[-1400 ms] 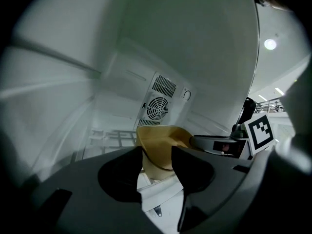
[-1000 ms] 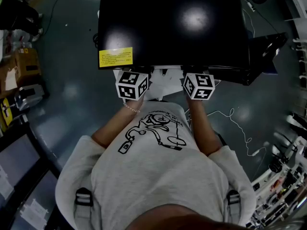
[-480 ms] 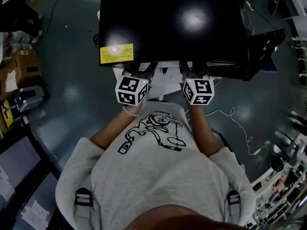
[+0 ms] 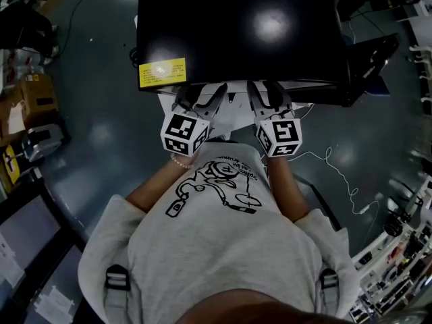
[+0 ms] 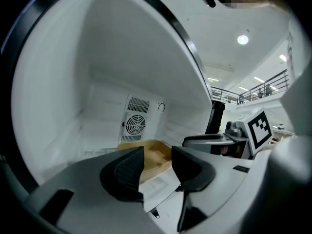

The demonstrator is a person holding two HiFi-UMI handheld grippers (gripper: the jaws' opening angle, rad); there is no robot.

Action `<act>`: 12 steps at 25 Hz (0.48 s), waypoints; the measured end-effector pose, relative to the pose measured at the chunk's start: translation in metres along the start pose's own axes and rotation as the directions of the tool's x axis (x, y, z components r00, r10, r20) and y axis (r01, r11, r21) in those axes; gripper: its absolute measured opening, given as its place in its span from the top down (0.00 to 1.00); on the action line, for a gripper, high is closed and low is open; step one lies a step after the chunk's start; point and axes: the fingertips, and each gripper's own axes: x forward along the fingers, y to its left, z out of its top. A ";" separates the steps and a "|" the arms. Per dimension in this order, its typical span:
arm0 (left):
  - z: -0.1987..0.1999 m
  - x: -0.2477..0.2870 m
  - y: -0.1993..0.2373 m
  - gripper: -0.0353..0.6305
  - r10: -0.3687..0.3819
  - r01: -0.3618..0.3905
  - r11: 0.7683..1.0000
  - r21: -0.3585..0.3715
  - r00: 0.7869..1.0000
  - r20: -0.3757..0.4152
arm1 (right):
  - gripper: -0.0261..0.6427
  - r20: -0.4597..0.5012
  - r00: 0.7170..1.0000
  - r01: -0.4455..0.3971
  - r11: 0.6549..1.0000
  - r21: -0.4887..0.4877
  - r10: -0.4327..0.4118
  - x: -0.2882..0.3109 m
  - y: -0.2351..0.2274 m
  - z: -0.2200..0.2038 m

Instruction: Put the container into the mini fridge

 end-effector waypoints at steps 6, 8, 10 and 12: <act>0.011 -0.006 -0.016 0.73 -0.053 0.052 0.998 0.044 0.998 0.033 | 0.75 0.030 0.999 -0.027 1.000 -0.014 0.027 -0.013 0.011 0.012; 0.015 -0.010 -0.021 0.76 -0.071 0.068 0.996 0.056 0.997 0.042 | 0.77 0.036 0.999 -0.036 0.999 -0.025 0.037 -0.019 0.016 0.016; 0.021 -0.014 -0.028 0.79 -0.089 0.085 0.994 0.071 0.994 0.055 | 0.79 0.042 0.998 -0.048 0.998 -0.030 0.049 -0.026 0.021 0.020; 0.026 -0.018 -0.034 0.82 -0.107 0.101 0.991 0.084 0.992 0.067 | 0.81 0.049 0.997 -0.059 0.998 -0.035 0.061 -0.033 0.025 0.023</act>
